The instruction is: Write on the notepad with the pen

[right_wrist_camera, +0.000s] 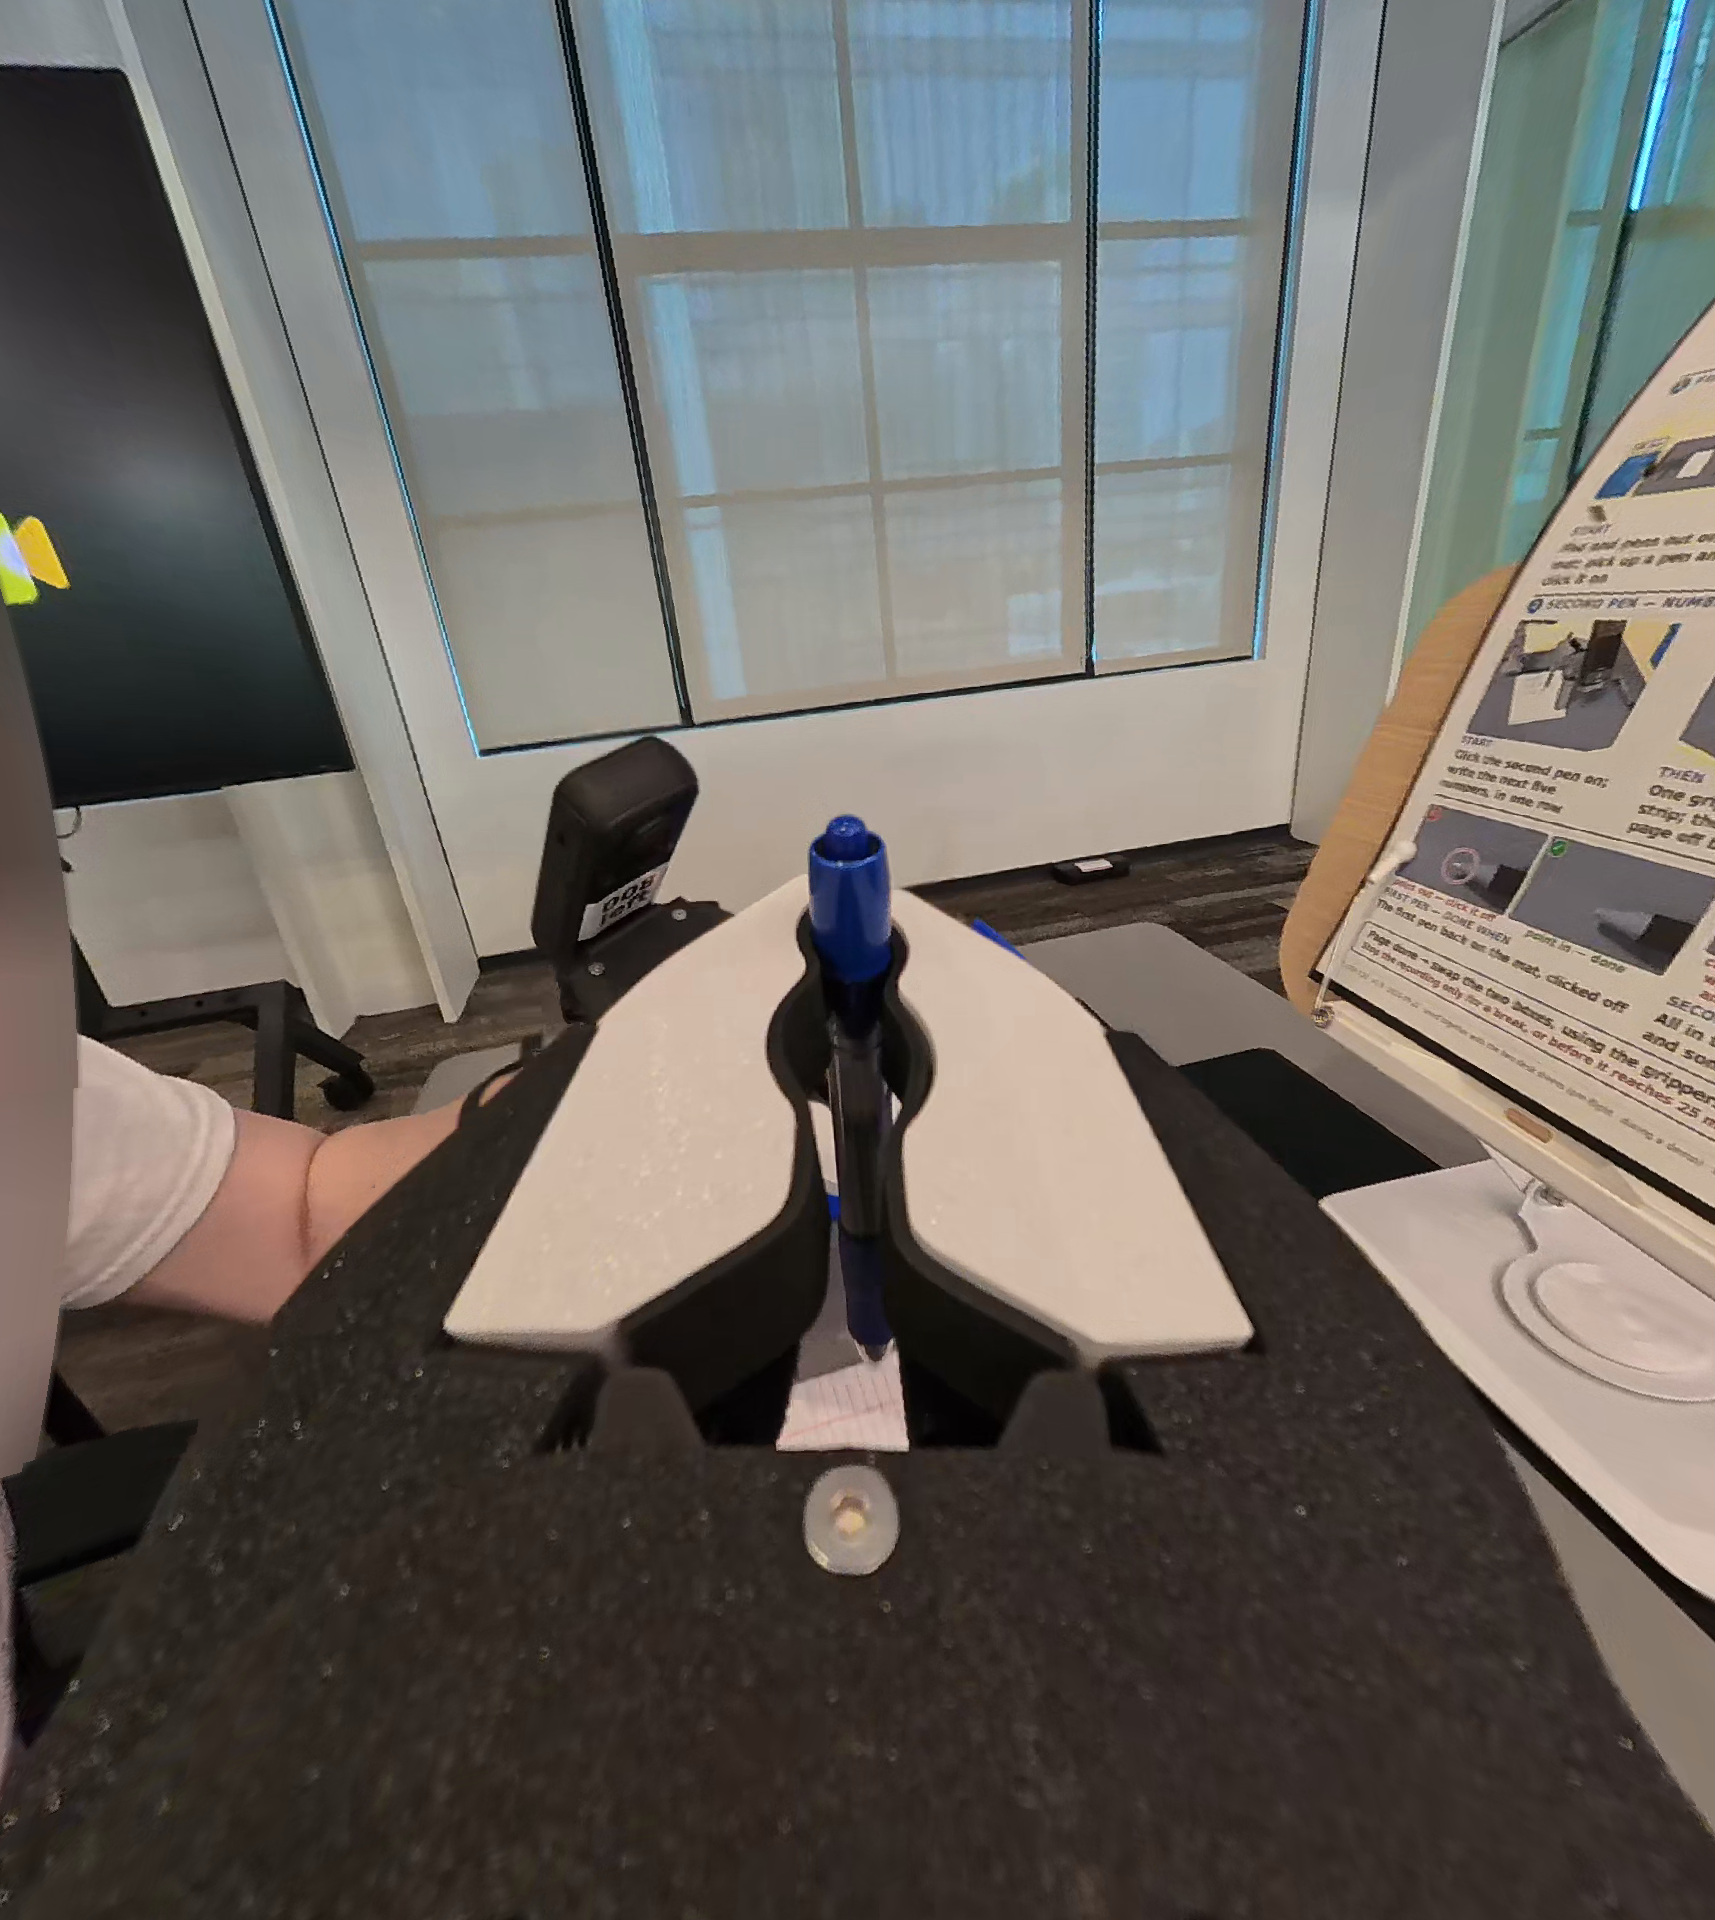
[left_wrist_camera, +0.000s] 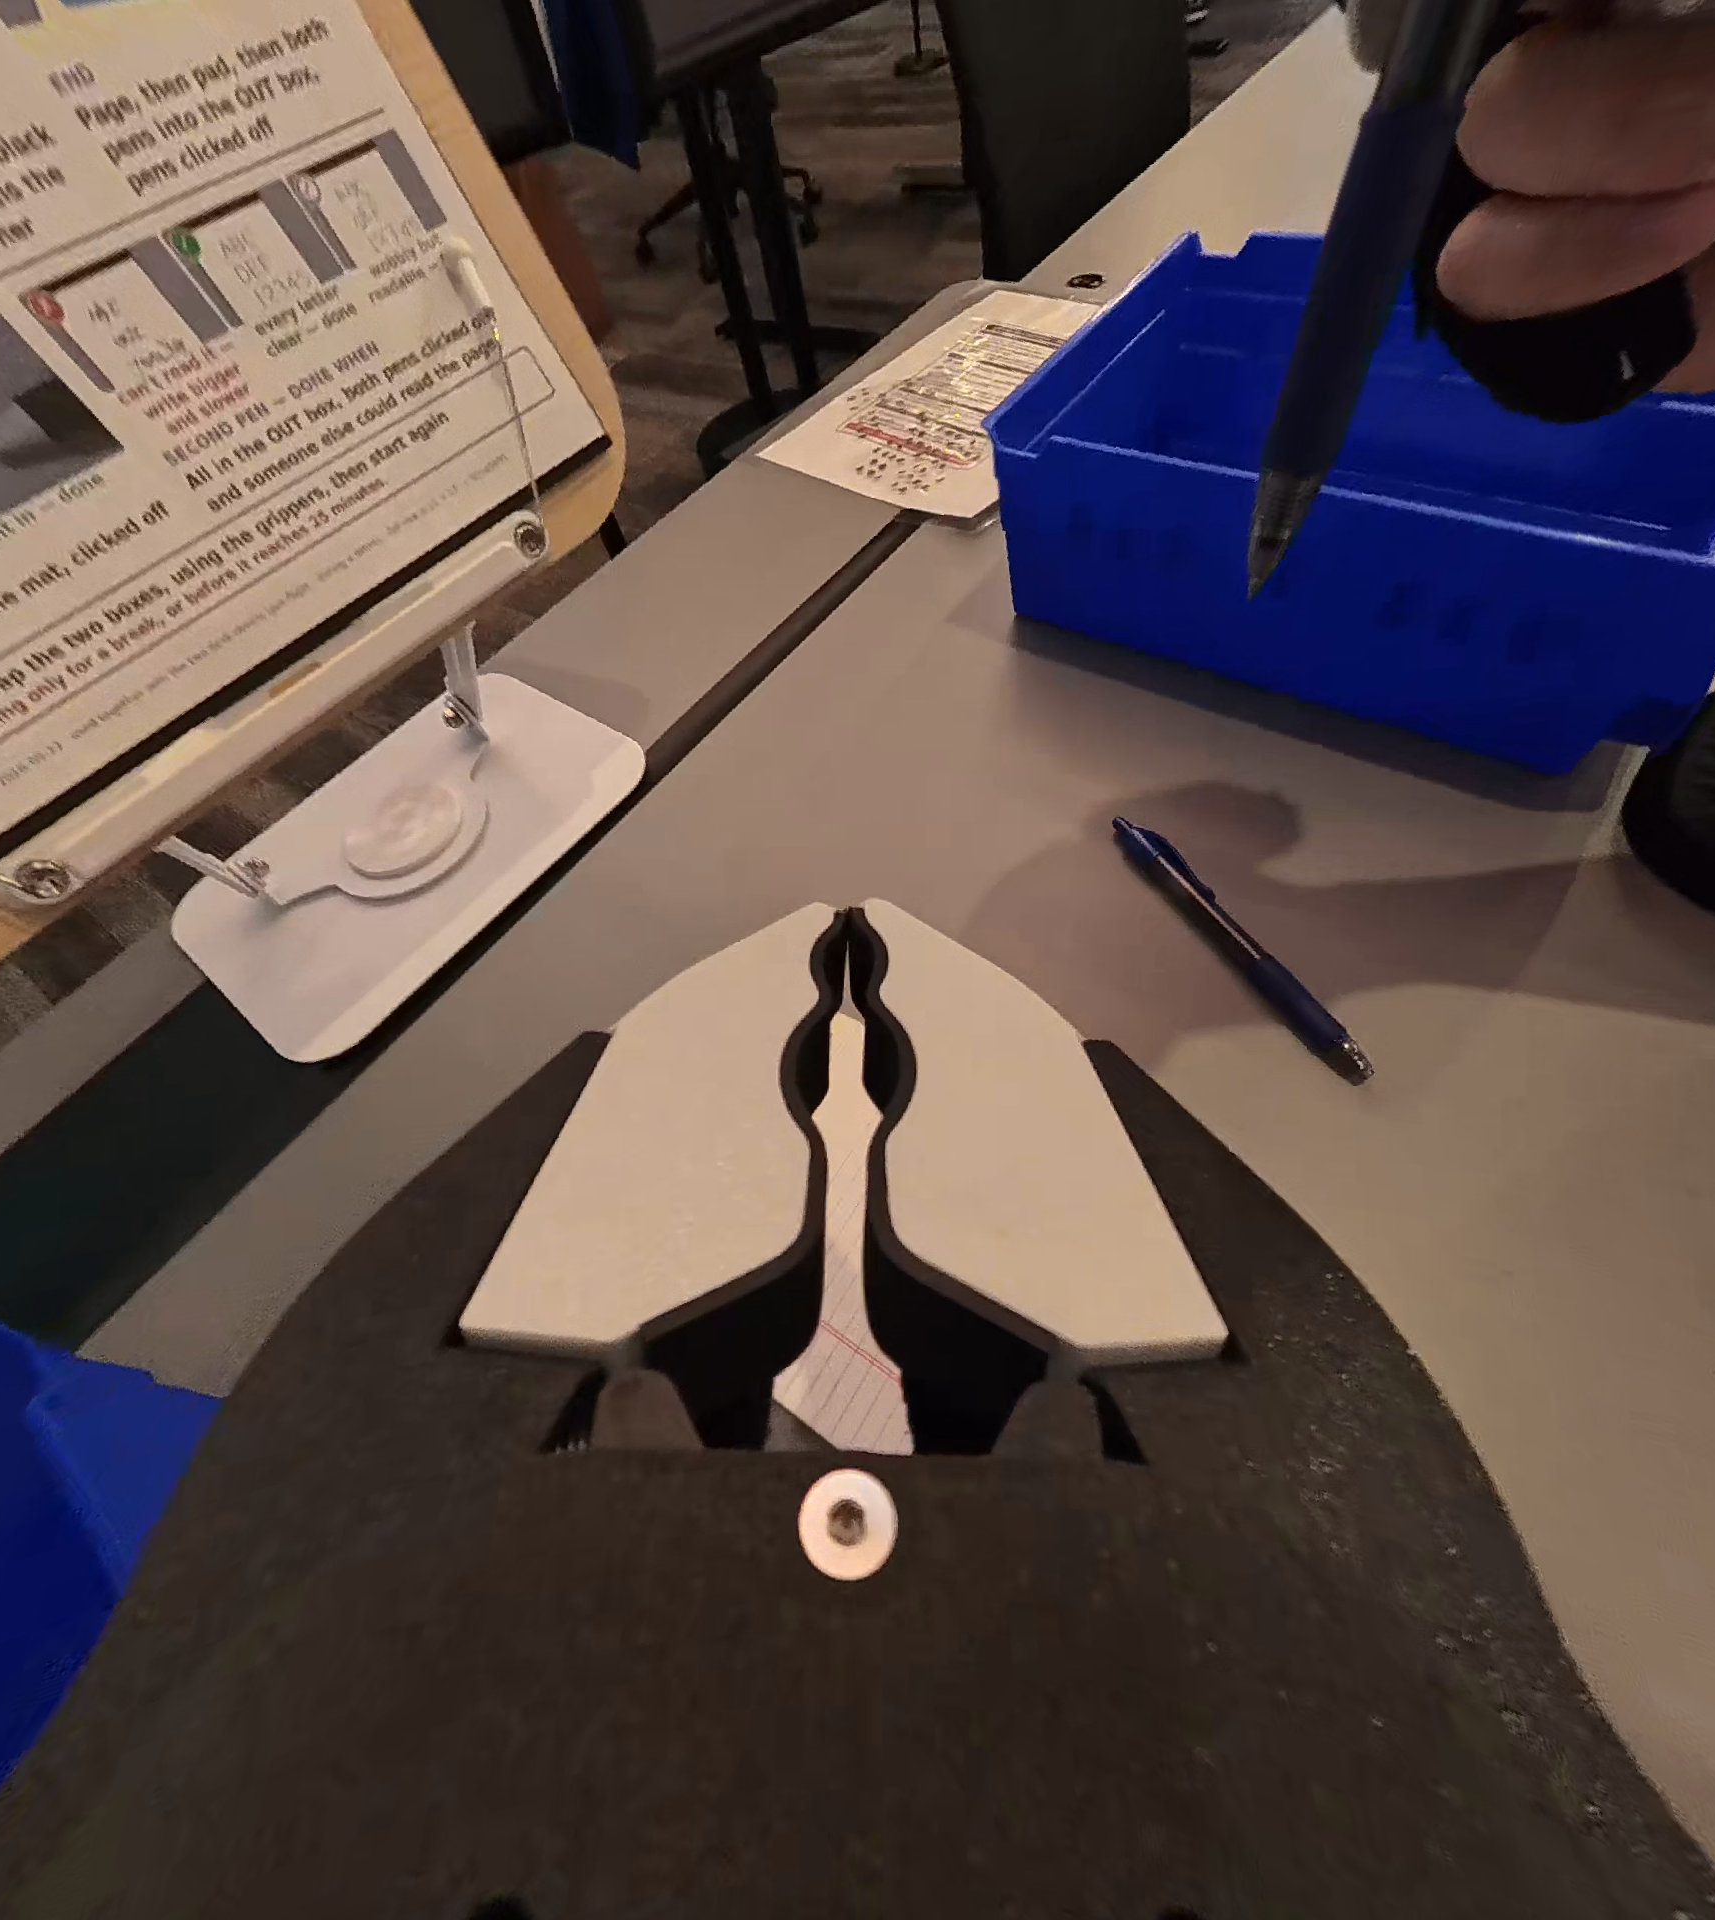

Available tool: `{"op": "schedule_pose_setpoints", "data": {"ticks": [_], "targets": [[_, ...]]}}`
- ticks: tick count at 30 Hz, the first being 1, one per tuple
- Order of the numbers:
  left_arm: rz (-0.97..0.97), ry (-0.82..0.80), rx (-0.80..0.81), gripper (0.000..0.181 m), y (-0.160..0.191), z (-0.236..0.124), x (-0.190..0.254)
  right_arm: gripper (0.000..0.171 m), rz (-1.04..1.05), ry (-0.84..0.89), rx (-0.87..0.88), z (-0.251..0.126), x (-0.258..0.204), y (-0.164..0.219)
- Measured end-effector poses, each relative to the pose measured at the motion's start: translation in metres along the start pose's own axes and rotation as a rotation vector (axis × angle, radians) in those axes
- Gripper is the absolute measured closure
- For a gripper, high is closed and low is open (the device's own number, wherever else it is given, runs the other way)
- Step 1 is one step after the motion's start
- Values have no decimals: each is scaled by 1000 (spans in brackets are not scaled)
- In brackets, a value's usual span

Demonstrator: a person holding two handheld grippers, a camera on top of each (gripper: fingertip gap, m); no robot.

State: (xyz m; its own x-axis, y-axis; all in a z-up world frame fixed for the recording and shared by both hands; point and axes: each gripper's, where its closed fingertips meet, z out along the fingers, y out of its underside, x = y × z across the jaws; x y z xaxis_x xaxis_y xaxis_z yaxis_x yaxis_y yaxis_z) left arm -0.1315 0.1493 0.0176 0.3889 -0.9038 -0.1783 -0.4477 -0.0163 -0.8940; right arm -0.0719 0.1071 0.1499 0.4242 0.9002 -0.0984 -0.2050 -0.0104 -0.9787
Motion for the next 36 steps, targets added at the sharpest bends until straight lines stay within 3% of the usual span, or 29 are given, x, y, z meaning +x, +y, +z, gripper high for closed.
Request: {"op": "schedule_pose_setpoints", "data": {"ticks": [6,13,36], "targets": [[-106,-50,32,181,-2,9,3,167,-58,81,-56,9,13,17],[-135,25,30,181,-5,12,26,167,-80,148,-74,10,25,24],[-273,37,84,181,-3,14,9,167,-239,221,-113,16,16,24]]}}
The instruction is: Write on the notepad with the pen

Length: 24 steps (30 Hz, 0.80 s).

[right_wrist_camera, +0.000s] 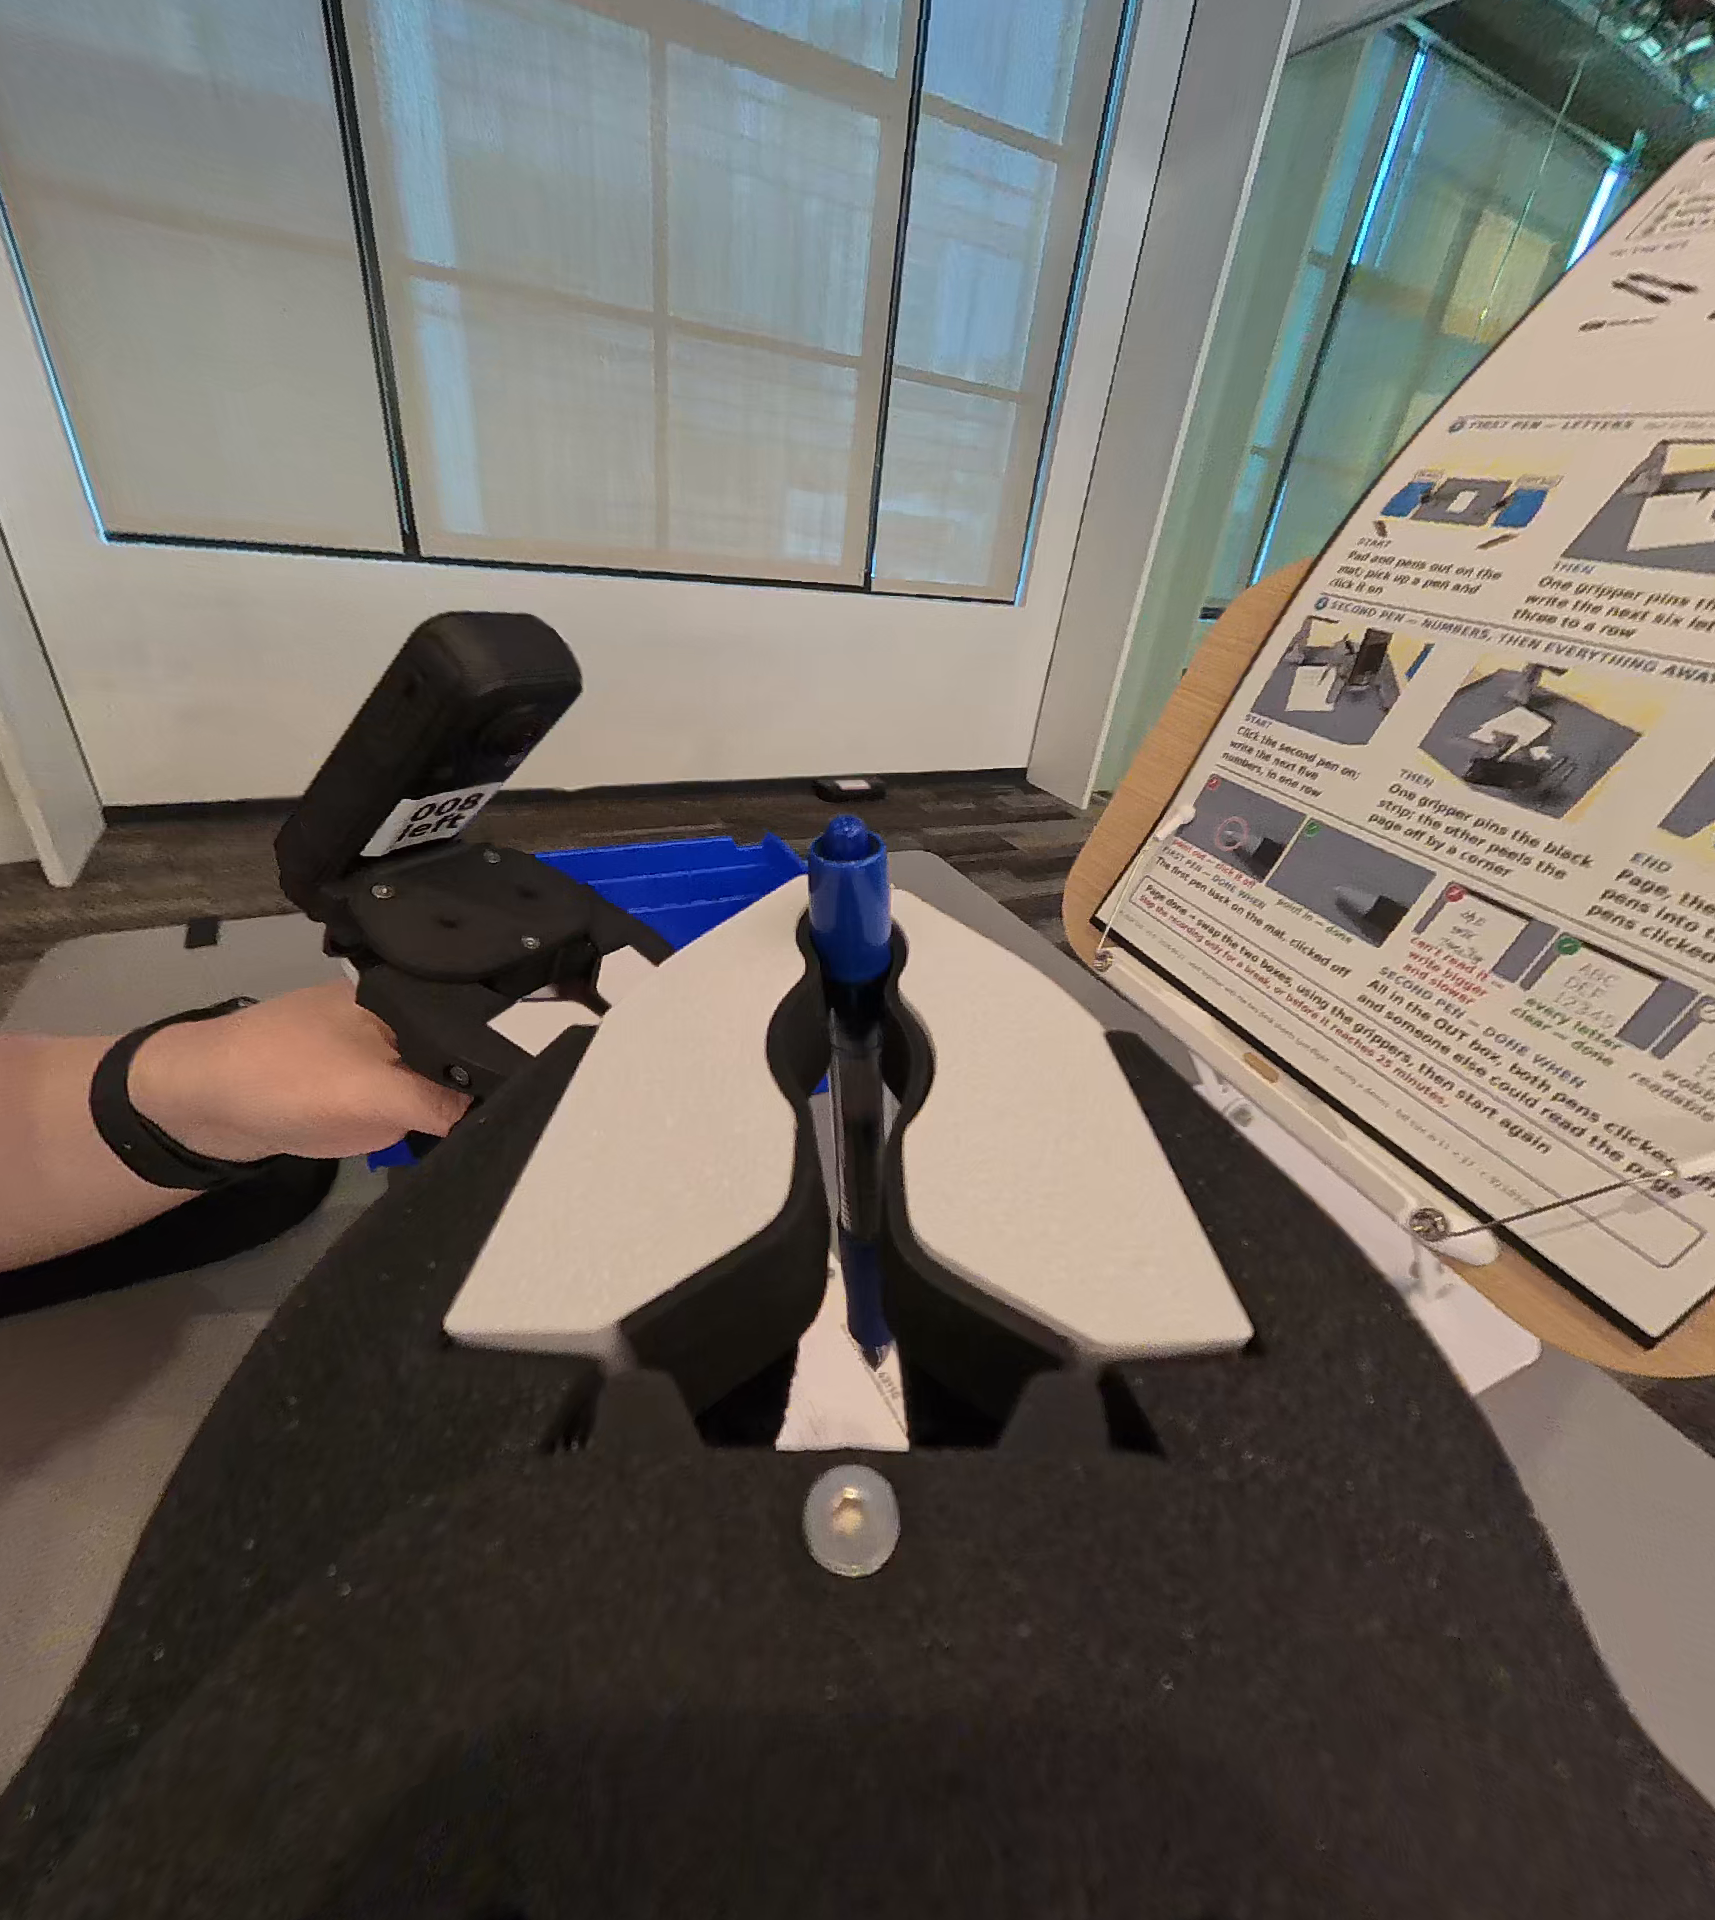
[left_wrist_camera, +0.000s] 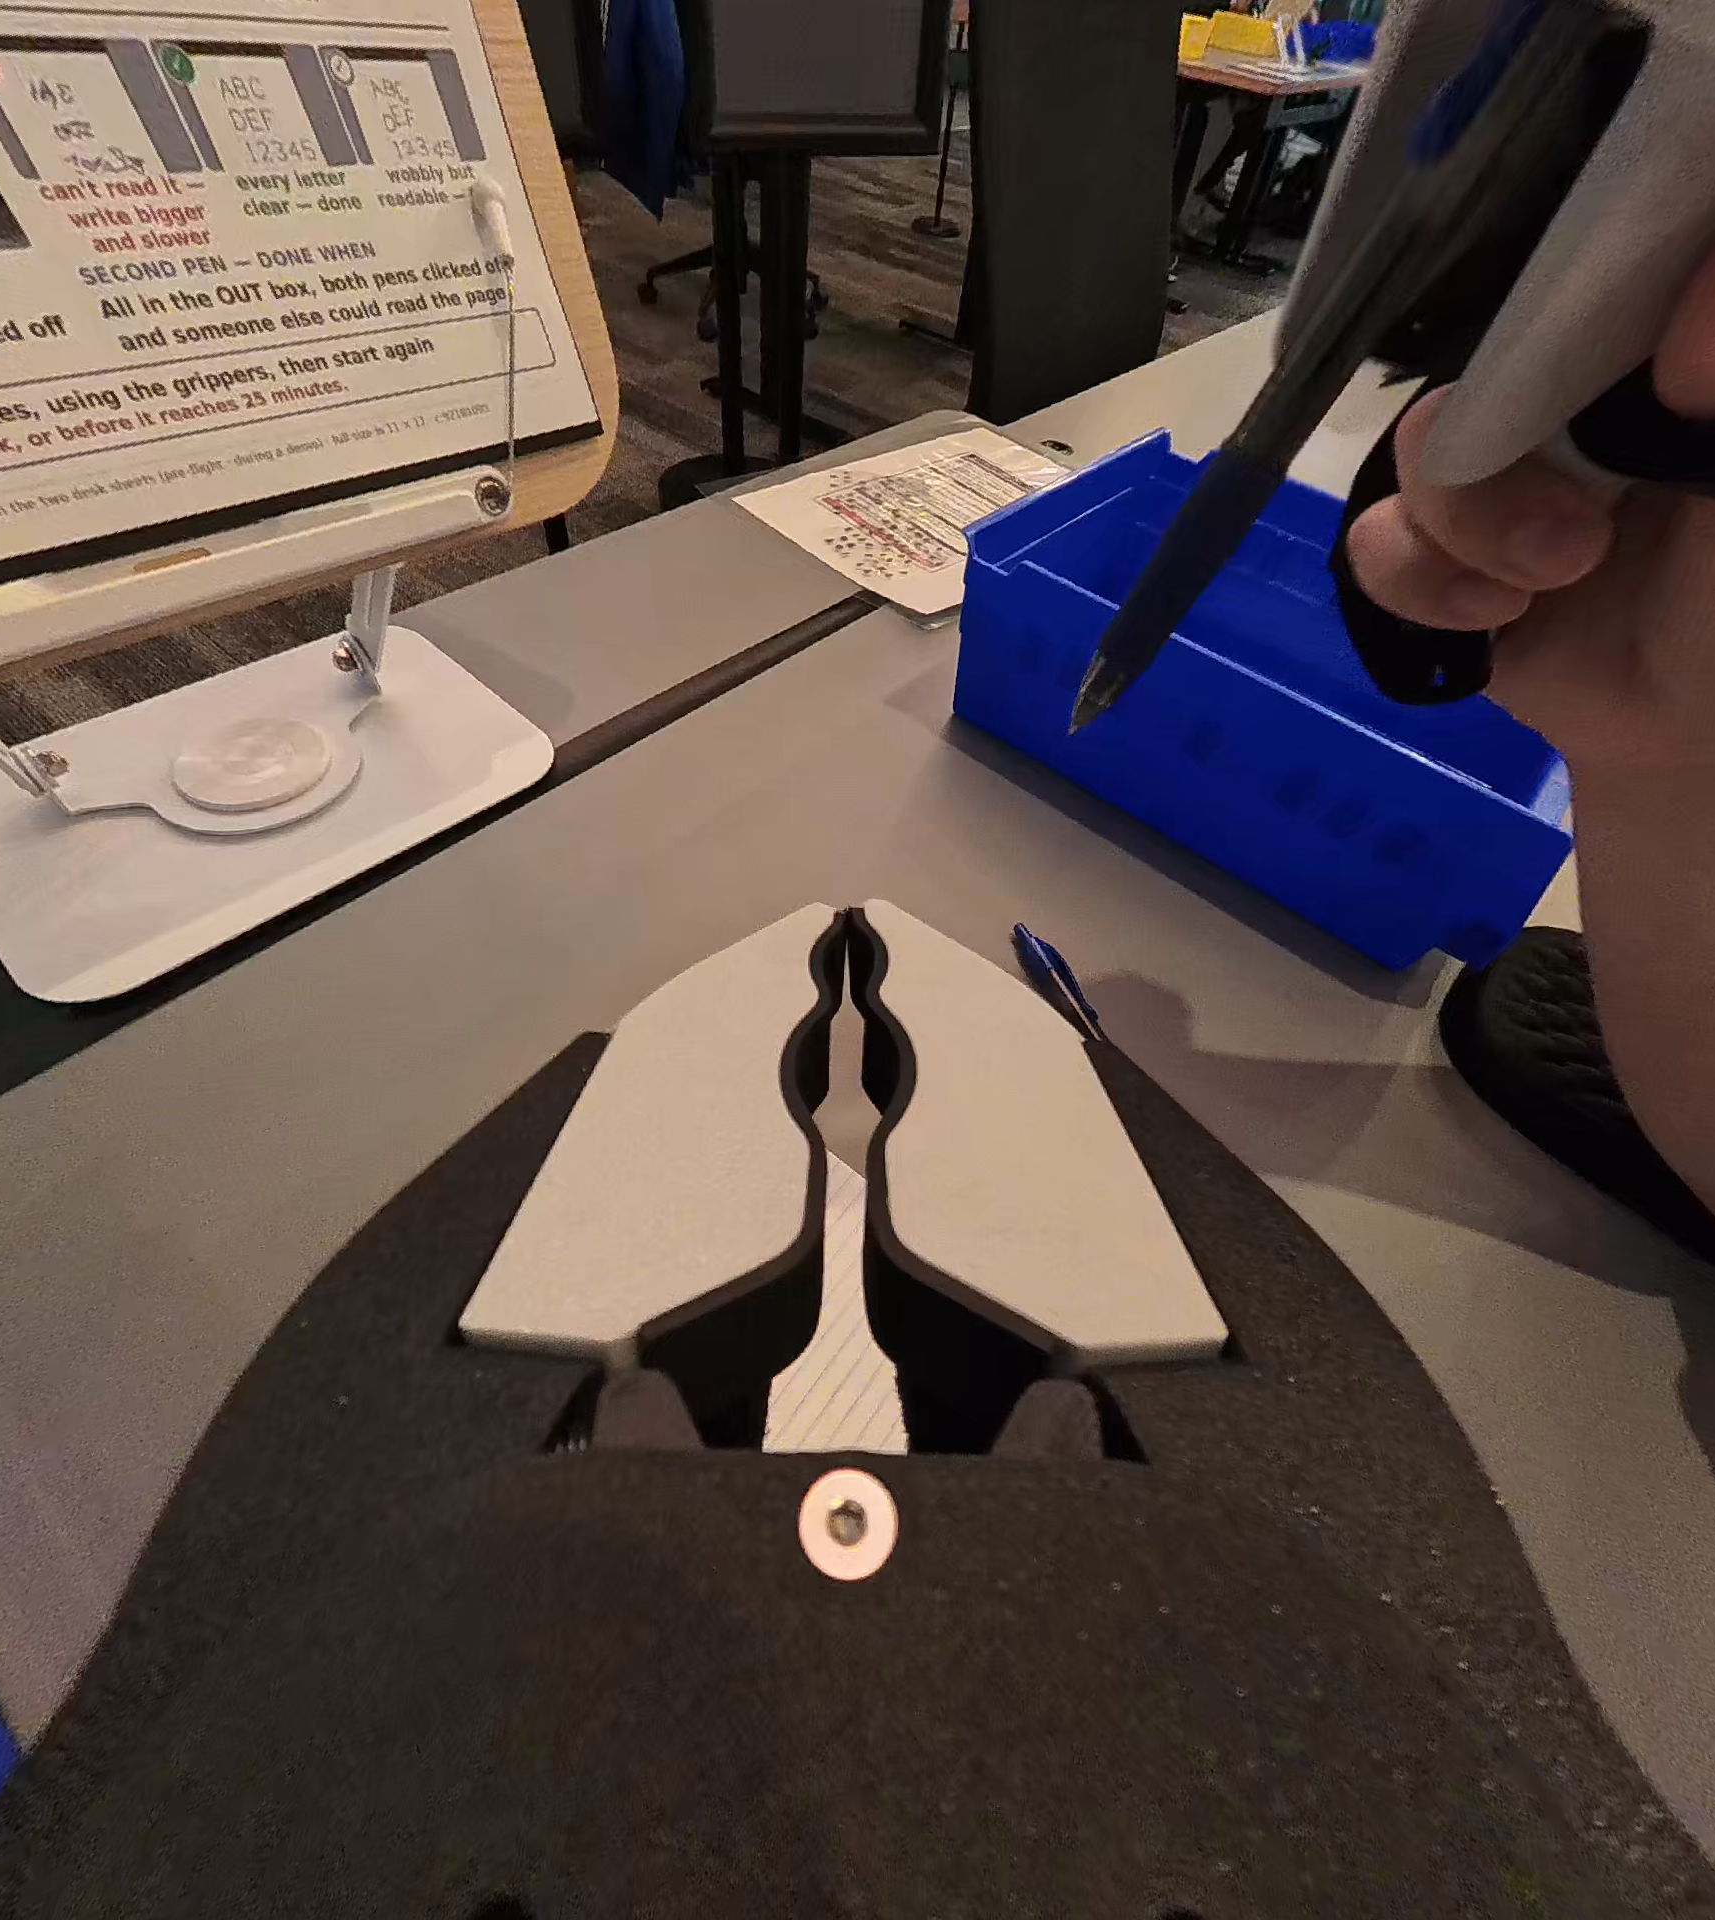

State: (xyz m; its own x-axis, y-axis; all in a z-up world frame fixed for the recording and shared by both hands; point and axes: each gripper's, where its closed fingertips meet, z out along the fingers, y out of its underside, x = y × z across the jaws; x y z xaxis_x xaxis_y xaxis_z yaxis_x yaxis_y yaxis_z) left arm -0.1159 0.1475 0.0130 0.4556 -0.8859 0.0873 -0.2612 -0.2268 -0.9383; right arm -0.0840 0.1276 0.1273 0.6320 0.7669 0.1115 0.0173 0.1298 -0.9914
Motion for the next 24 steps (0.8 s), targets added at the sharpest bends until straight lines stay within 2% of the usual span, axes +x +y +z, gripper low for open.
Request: {"op": "schedule_pose_setpoints", "data": {"ticks": [8,12,18,24], "targets": [[-3,30,10,177,-3,-3,5,167,-5,0,-2,-1,-5,-5],[12,173,53,177,-11,-10,27,167,16,-5,-21,1,-1,2],[58,91,121,162,-20,-14,17,167,36,10,-21,0,6,5],[36,94,119,159,-20,-13,16,167,50,10,-18,-1,8,5]]}}
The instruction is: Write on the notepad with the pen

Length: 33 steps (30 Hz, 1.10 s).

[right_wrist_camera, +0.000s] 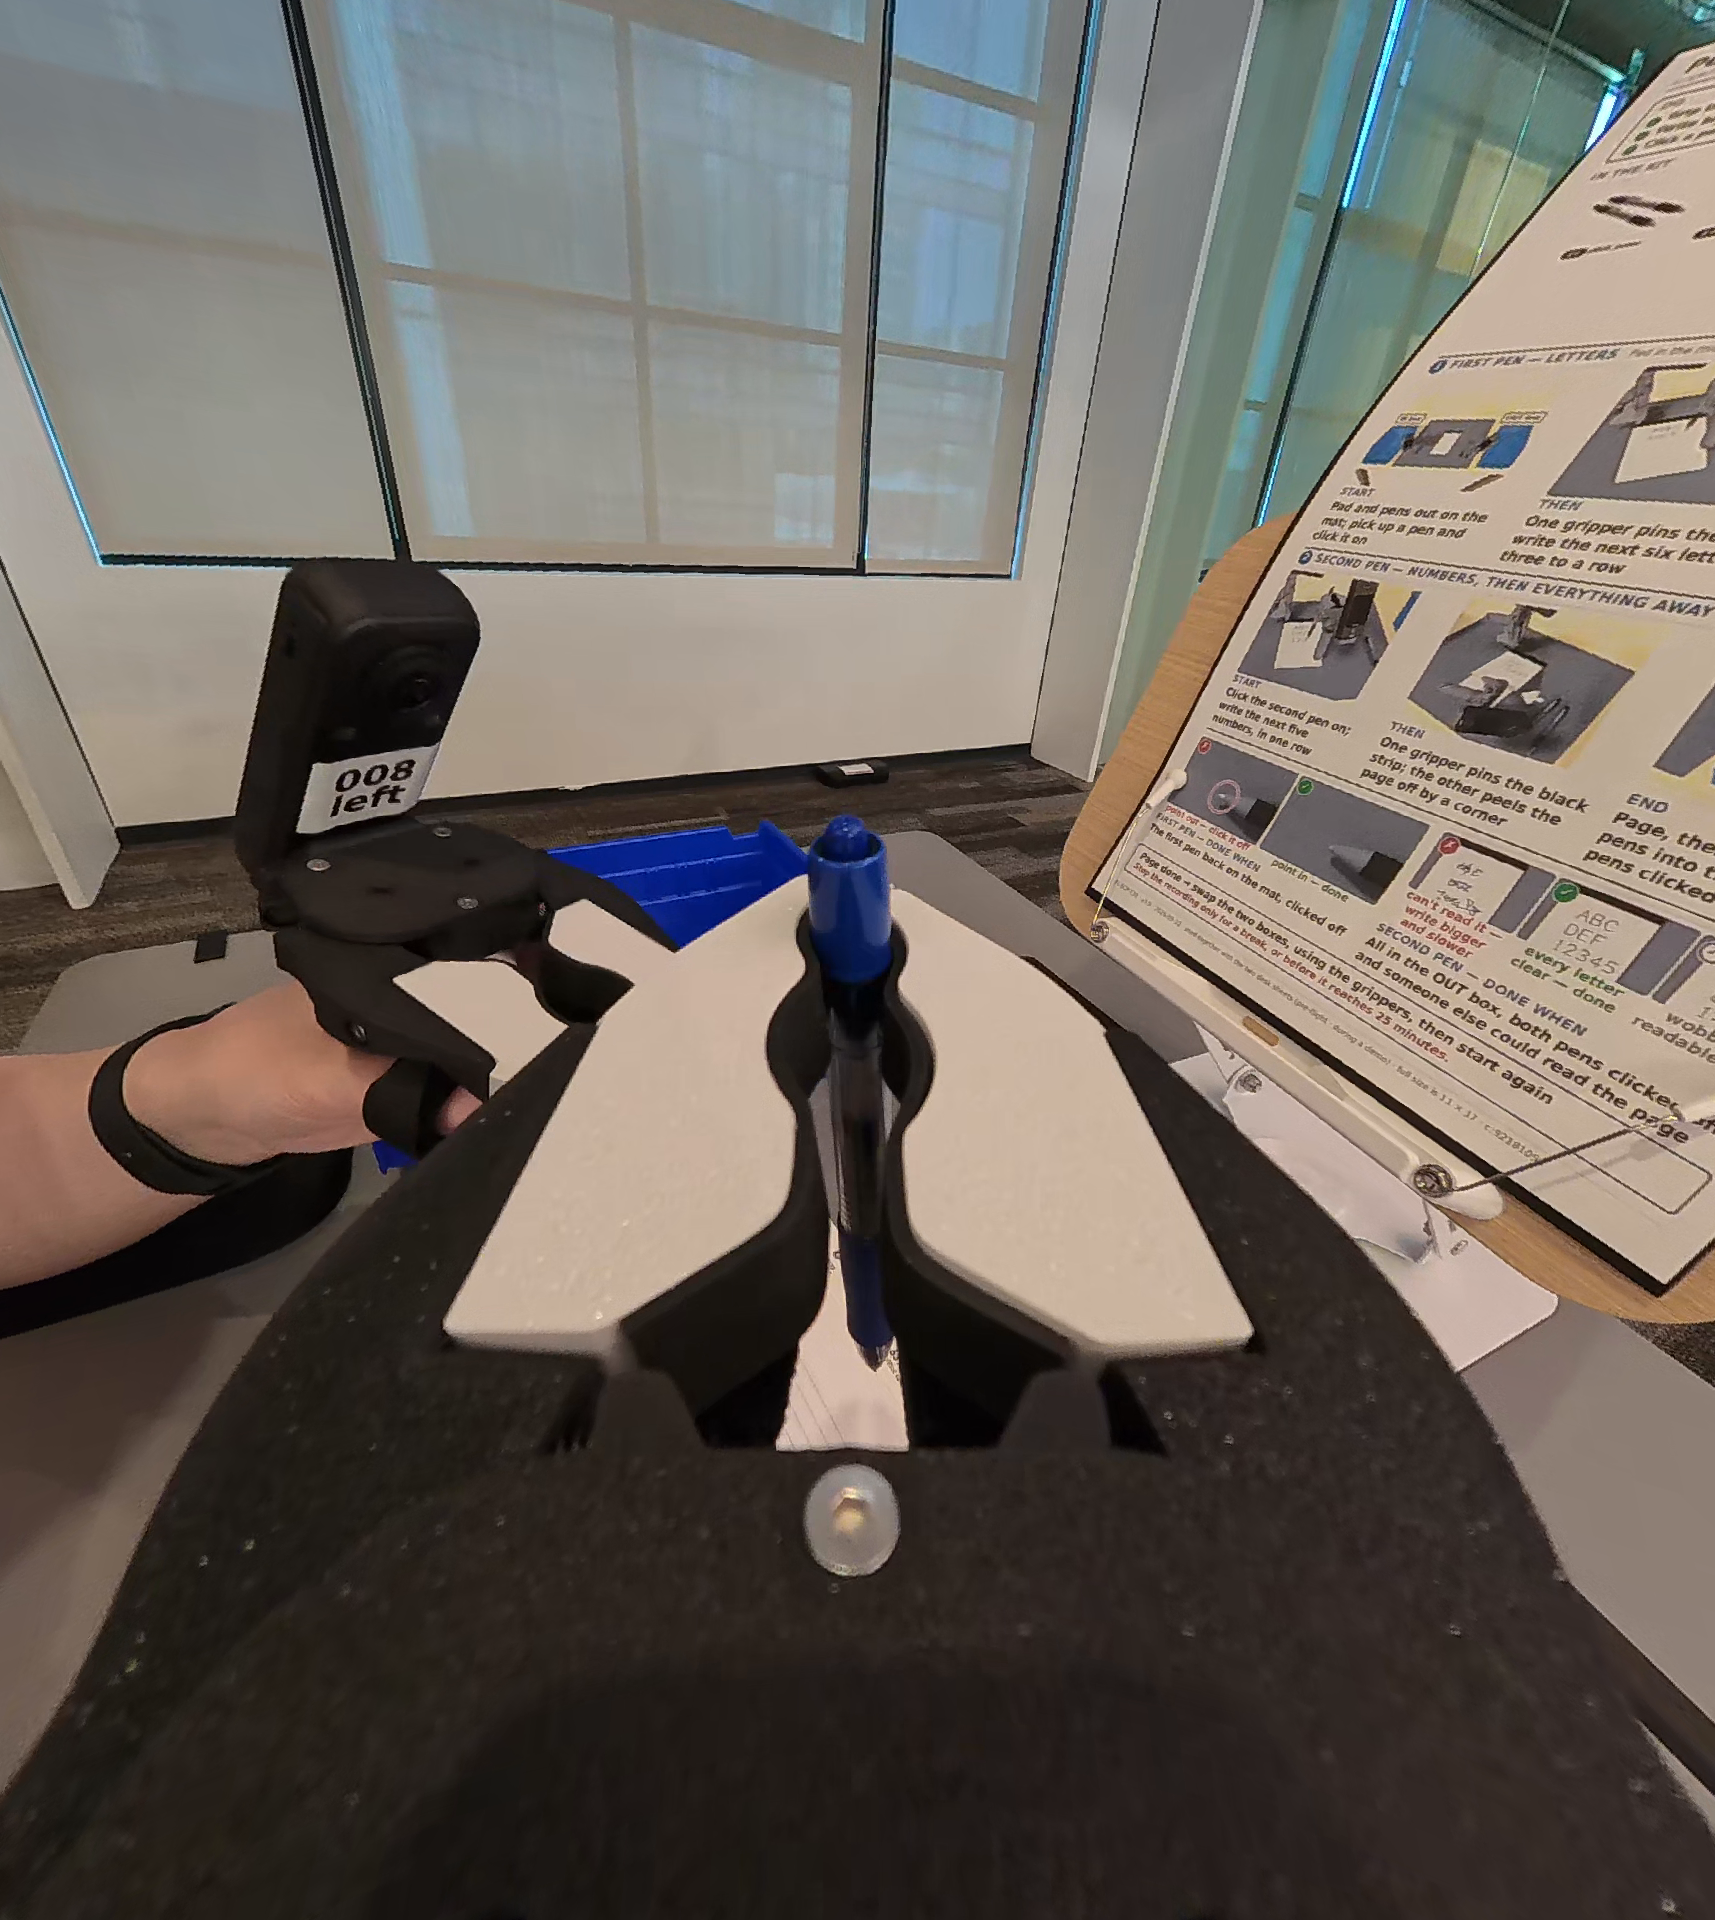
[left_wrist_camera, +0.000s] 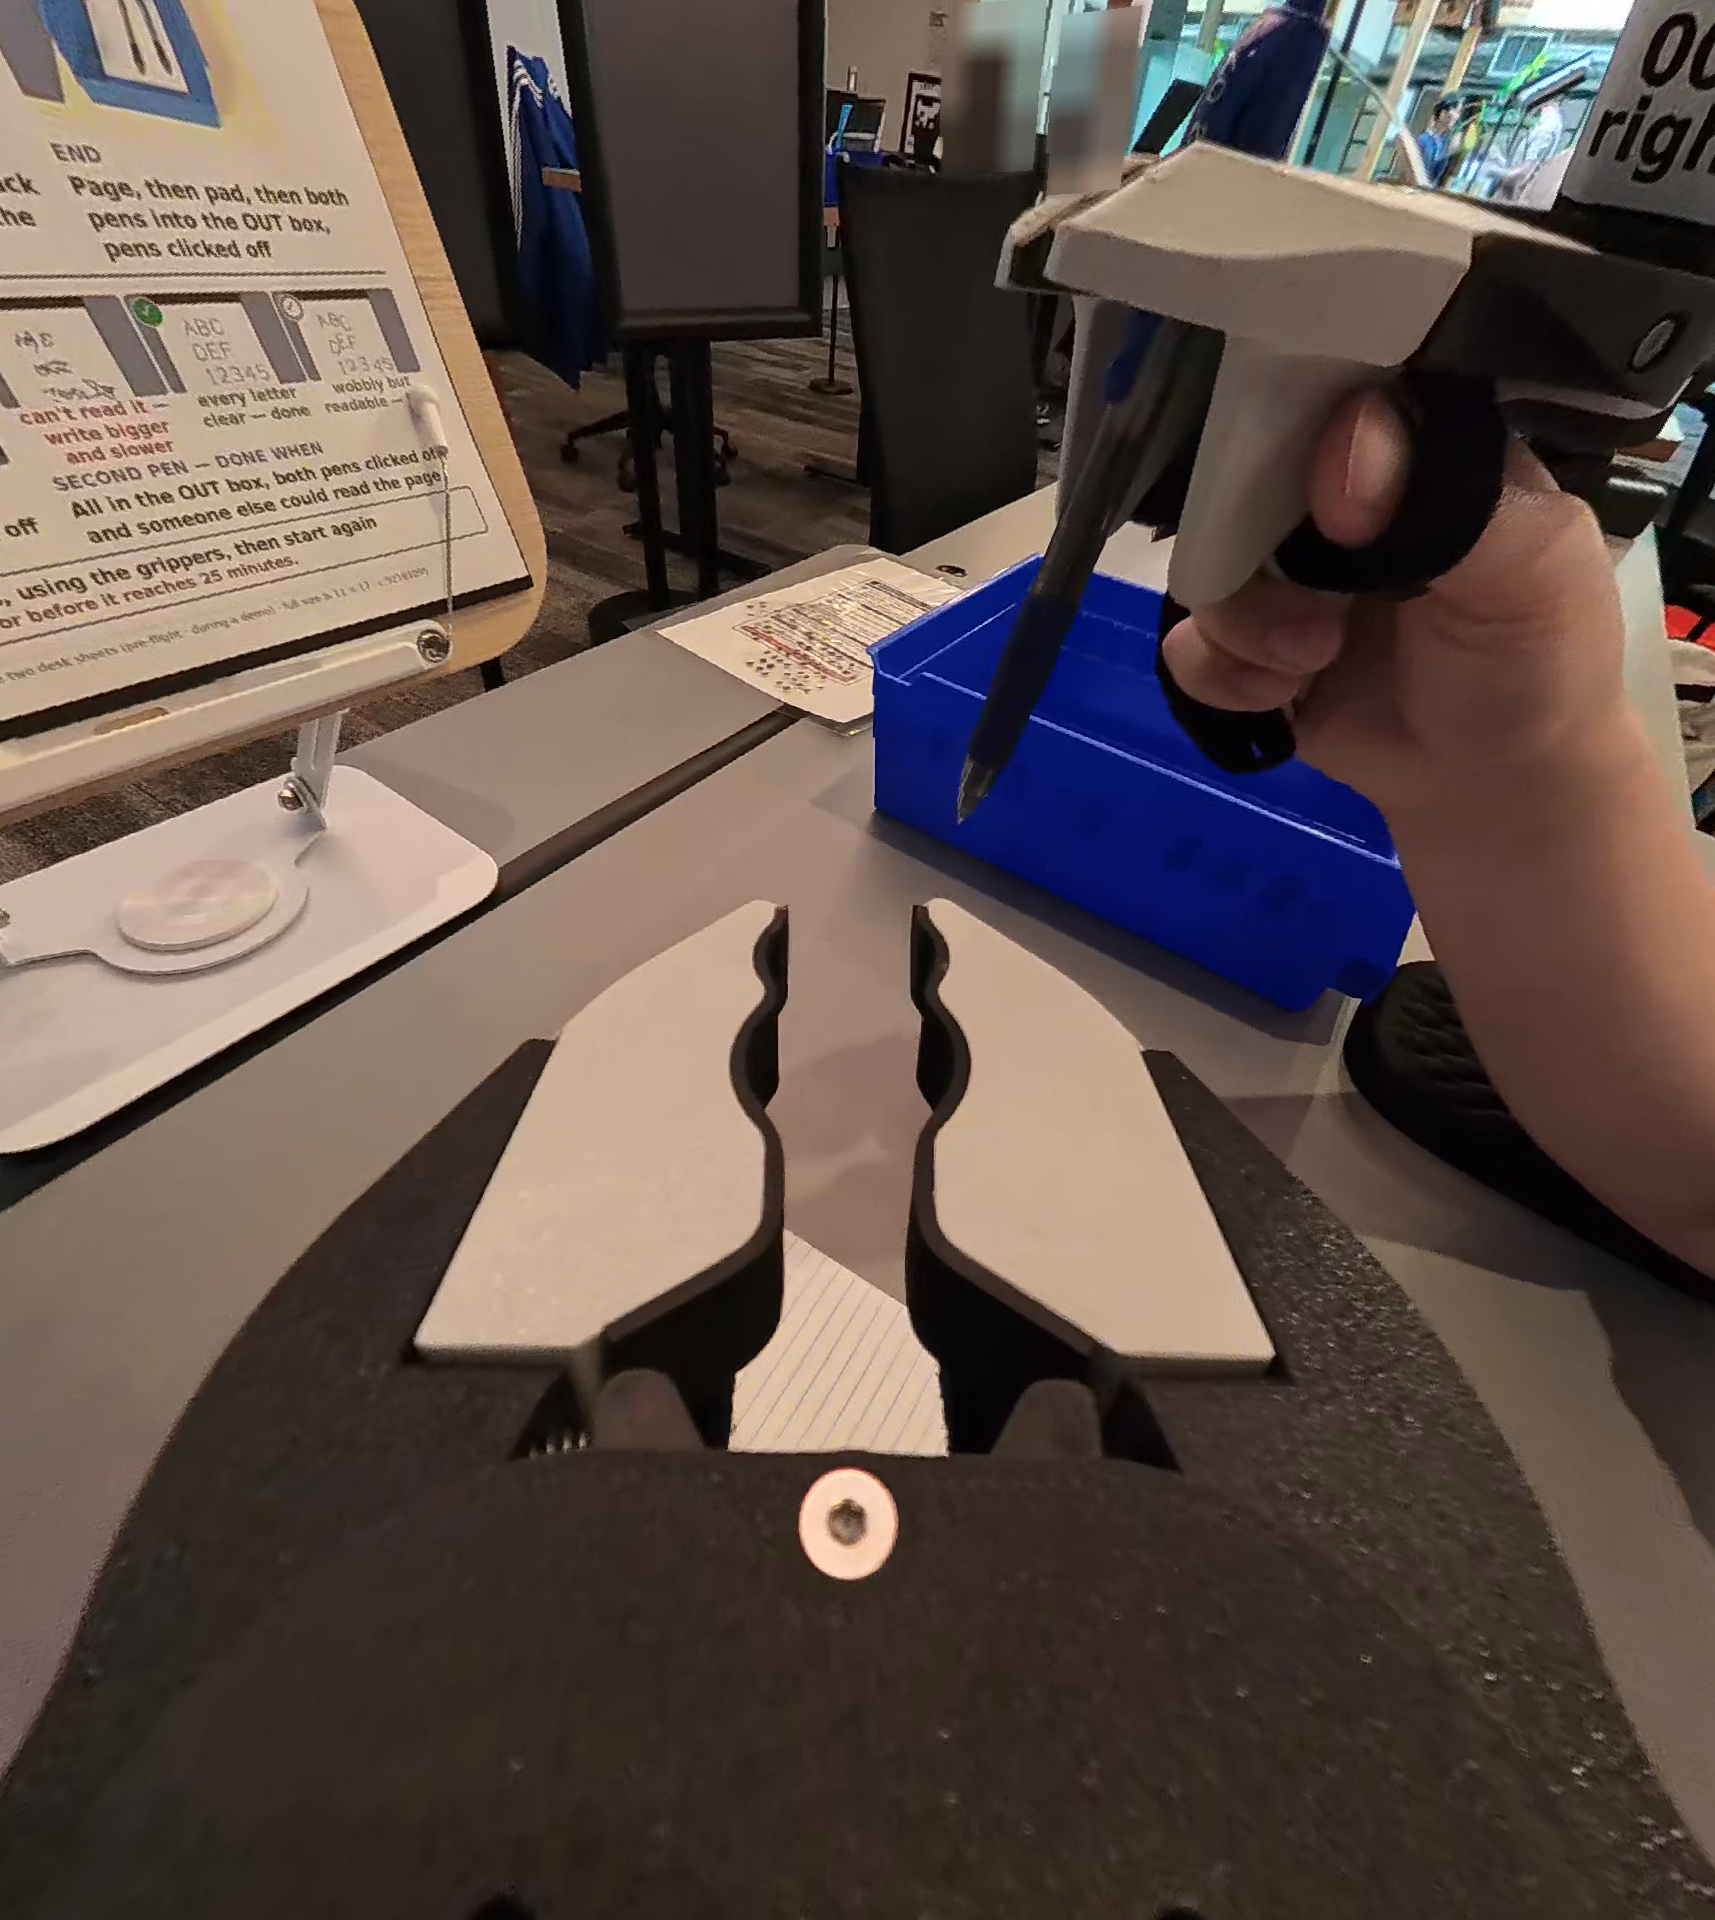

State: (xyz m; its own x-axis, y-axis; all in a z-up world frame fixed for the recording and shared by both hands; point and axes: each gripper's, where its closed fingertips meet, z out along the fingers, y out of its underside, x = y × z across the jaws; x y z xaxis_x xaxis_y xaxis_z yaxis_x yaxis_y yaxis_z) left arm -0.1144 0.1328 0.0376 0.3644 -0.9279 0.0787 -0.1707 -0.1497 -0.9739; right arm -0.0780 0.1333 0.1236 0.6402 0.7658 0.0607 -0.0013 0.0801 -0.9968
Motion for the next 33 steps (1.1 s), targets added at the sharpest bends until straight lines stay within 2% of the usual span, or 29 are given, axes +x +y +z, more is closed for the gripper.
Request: {"op": "schedule_pose_setpoints", "data": {"ticks": [33], "targets": [[-19,-56,-5,162,-3,-4,-7,167,6,-1,6,3,0,1]]}}
